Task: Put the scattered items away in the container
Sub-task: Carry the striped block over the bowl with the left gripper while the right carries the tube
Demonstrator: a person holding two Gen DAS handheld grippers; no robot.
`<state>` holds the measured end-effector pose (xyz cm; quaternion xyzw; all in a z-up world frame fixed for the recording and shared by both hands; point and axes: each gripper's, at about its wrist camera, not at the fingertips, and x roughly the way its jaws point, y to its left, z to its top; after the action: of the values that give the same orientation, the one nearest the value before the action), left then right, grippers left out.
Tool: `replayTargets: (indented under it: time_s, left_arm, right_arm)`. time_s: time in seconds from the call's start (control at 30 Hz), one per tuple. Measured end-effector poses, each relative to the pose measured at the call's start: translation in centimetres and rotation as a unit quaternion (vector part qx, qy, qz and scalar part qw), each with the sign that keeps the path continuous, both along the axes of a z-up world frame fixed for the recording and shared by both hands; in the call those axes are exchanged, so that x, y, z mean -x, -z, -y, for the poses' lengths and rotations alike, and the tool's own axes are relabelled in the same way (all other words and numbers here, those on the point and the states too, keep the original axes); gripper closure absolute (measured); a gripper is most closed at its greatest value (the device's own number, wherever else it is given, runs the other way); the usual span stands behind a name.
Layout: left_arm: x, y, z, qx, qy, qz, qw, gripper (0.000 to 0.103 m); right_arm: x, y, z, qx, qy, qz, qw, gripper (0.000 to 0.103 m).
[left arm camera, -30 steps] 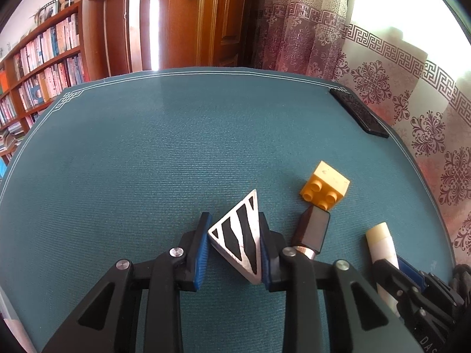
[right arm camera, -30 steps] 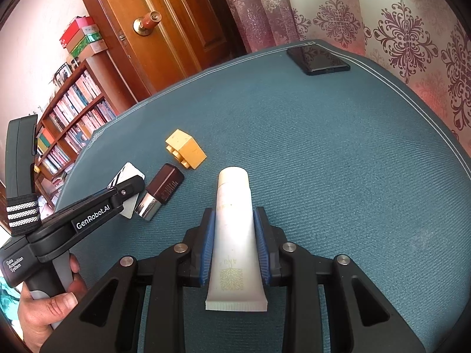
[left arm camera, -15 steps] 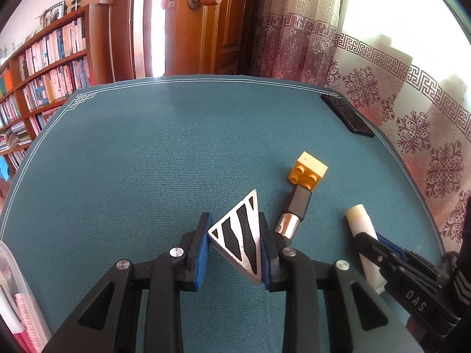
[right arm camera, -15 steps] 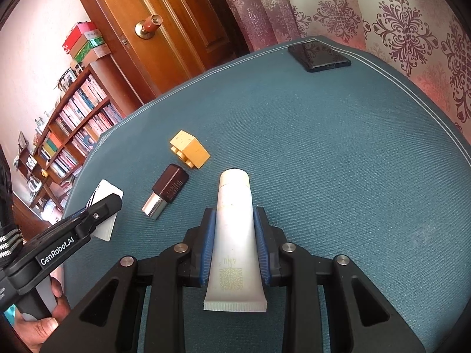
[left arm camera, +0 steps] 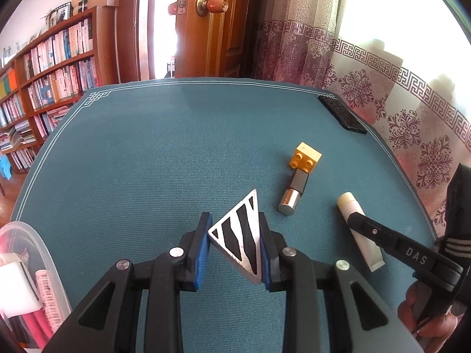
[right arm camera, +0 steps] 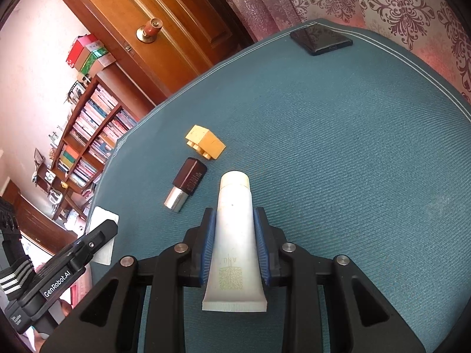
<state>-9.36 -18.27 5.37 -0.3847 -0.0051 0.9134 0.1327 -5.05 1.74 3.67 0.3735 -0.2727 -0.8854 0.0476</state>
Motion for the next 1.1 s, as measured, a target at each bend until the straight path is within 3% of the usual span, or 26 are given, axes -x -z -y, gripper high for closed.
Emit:
replayTargets:
  time_s: [0.3,1.1]
  left_arm:
    - [-1.3,-0.8,1.5,0.003,-0.005,-0.009,0.9999,0.071]
    - [-5.5,-3.5,9.0,-0.019,-0.06,-0.051,0.9967,0.07]
  right_arm:
    - [-1.3,-0.7,2.3,0.023,-0.029,0.001,0.999,0.074]
    - [-2.5,-3.7,10.9,0.01,-0.121,-0.022,0.992,0.074]
